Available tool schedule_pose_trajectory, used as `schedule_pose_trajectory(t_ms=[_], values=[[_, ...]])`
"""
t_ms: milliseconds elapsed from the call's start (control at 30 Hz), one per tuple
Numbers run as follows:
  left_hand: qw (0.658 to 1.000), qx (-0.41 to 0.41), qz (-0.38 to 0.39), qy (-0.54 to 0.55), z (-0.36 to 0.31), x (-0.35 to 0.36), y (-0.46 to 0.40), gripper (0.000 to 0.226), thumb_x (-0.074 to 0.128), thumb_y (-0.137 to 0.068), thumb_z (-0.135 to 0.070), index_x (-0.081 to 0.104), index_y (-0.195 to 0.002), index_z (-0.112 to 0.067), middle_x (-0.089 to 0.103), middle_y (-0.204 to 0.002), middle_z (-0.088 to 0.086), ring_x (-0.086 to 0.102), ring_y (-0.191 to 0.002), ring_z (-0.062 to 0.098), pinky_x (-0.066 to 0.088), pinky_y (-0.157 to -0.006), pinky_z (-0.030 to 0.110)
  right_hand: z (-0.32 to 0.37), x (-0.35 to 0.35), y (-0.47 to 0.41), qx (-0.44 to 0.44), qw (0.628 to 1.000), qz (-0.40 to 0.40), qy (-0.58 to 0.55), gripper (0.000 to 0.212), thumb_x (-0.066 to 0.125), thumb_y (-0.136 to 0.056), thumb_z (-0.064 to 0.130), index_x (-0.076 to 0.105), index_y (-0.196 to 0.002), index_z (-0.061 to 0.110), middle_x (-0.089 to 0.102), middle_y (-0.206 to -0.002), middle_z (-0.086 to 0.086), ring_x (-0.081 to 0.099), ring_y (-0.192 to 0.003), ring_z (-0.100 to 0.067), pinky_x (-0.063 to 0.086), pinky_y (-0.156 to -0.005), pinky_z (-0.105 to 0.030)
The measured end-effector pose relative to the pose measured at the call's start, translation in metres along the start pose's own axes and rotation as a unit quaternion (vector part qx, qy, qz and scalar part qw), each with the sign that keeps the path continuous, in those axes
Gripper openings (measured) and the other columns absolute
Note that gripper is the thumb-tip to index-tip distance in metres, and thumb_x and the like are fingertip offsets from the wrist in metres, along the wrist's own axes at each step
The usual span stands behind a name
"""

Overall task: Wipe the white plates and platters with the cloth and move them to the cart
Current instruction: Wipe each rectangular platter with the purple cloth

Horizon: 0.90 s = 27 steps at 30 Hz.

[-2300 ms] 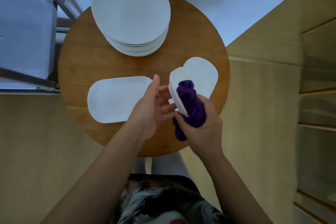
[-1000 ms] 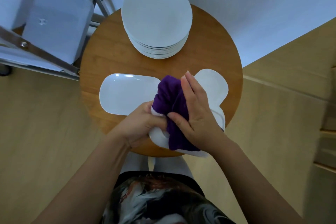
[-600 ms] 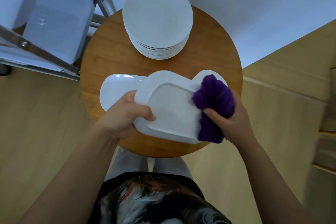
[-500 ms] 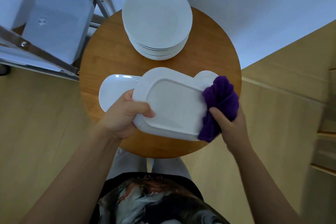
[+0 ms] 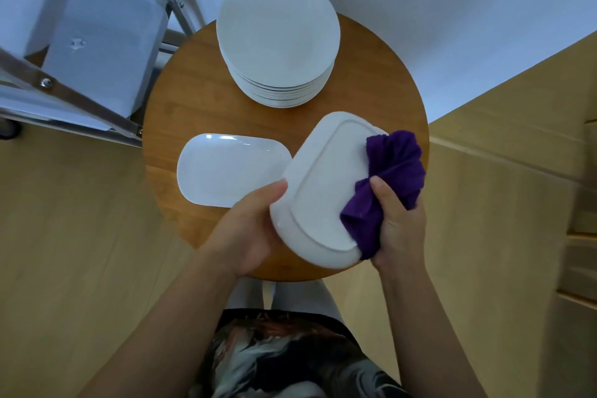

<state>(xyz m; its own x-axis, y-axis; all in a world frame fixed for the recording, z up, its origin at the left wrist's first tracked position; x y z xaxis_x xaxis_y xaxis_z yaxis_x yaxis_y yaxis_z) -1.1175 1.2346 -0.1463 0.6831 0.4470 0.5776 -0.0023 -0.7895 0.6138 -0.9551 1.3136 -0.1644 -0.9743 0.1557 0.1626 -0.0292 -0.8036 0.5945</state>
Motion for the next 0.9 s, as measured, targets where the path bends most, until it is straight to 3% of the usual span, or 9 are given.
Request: schedule_pose_trajectory(t_ms=[100,200,300,433,533,600,733,800,900], values=[[0.997,-0.054,-0.055,0.009,0.002,0.005,-0.007,0.039,0.068,-0.072,-0.034,0.065,-0.109,-0.022,0.073,-0.102,0.005,0.07,-0.093,0.023,0.058,-0.07,0.035,0.001,0.001,0.001,-0.015,0.996,0.034,0.075,0.064,0.083,-0.06,0.023,0.057,-0.118,0.019,0.069,-0.102,0.001,0.068,-0.09,-0.017,0.056,-0.067,-0.026],[0.995,-0.027,-0.084,0.045,0.005,0.013,-0.011,0.058,0.068,-0.071,-0.032,0.055,-0.125,-0.015,0.07,-0.111,0.011,0.068,-0.099,0.028,0.057,-0.075,0.039,-0.007,0.006,0.013,-0.044,0.987,0.023,0.154,0.071,0.082,-0.065,0.031,0.049,-0.128,0.025,0.064,-0.109,0.008,0.064,-0.096,-0.008,0.056,-0.074,-0.023],[0.984,0.002,-0.151,0.097,0.004,0.016,-0.015,0.067,0.07,-0.065,-0.036,0.055,-0.126,-0.011,0.069,-0.111,0.013,0.069,-0.096,0.027,0.058,-0.07,0.037,-0.024,0.019,0.037,-0.063,0.985,0.043,0.152,0.083,0.079,-0.061,0.041,0.041,-0.134,0.03,0.059,-0.118,0.011,0.06,-0.101,-0.001,0.054,-0.083,-0.022],[0.978,0.006,-0.139,0.154,0.008,0.017,-0.014,0.064,0.069,-0.068,-0.037,0.057,-0.124,-0.01,0.068,-0.113,0.015,0.069,-0.096,0.027,0.057,-0.07,0.035,-0.045,0.035,0.063,-0.07,0.989,0.011,0.13,0.096,0.079,-0.063,0.052,0.027,-0.142,0.033,0.052,-0.127,0.012,0.056,-0.108,0.001,0.05,-0.078,-0.012],[0.983,0.026,-0.113,0.141,0.013,0.012,-0.007,0.057,0.068,-0.071,-0.033,0.057,-0.123,-0.013,0.069,-0.113,0.012,0.068,-0.098,0.025,0.057,-0.072,0.033,-0.044,0.033,0.056,-0.025,0.997,-0.012,0.076,0.082,0.077,-0.064,0.045,0.039,-0.135,0.031,0.058,-0.122,0.007,0.06,-0.105,-0.006,0.053,-0.078,-0.019],[0.99,0.036,-0.092,0.104,0.015,0.006,-0.003,0.048,0.066,-0.072,-0.031,0.059,-0.117,-0.016,0.071,-0.107,0.008,0.069,-0.096,0.022,0.057,-0.071,0.03,-0.04,0.026,0.045,0.001,0.999,-0.027,0.042,0.055,0.075,-0.068,0.037,0.054,-0.118,0.032,0.066,-0.11,0.006,0.065,-0.098,-0.011,0.055,-0.079,-0.027],[0.999,0.016,-0.04,-0.003,0.013,-0.005,0.007,0.028,0.066,-0.076,-0.031,0.074,-0.101,-0.021,0.073,-0.105,0.006,0.069,-0.095,0.021,0.056,-0.072,0.026,-0.022,0.014,0.017,-0.027,0.993,-0.006,0.114,0.025,0.076,-0.074,0.03,0.063,-0.094,0.032,0.072,-0.087,0.012,0.068,-0.081,-0.007,0.052,-0.064,-0.02],[0.999,-0.024,-0.012,-0.036,0.013,-0.011,0.015,0.022,0.07,-0.074,-0.033,0.077,-0.093,-0.024,0.073,-0.102,0.007,0.07,-0.093,0.021,0.055,-0.072,0.026,-0.006,0.015,0.001,-0.056,0.985,0.011,0.163,0.039,0.076,-0.074,0.033,0.06,-0.11,0.029,0.07,-0.096,0.013,0.066,-0.088,-0.006,0.051,-0.067,-0.017],[0.998,-0.052,0.0,-0.036,0.015,-0.019,0.02,0.024,0.068,-0.072,-0.029,0.077,-0.091,-0.019,0.073,-0.101,0.01,0.07,-0.092,0.023,0.055,-0.072,0.027,0.012,0.031,-0.013,-0.152,0.944,0.04,0.29,0.078,0.072,-0.08,0.034,0.027,-0.144,0.028,0.044,-0.122,0.026,0.048,-0.106,0.014,0.043,-0.086,-0.009]])
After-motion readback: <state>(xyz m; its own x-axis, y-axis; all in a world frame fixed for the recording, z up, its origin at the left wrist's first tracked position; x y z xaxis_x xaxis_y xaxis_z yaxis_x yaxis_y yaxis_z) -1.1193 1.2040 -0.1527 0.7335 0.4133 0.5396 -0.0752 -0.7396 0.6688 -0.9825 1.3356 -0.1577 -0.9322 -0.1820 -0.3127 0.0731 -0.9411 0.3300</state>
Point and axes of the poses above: each hand's wrist, its own y-axis away from the middle knuckle, its own x-axis out of the palm, z = x × y, the point moved 2 cm from there along -y, towards the middle knuckle
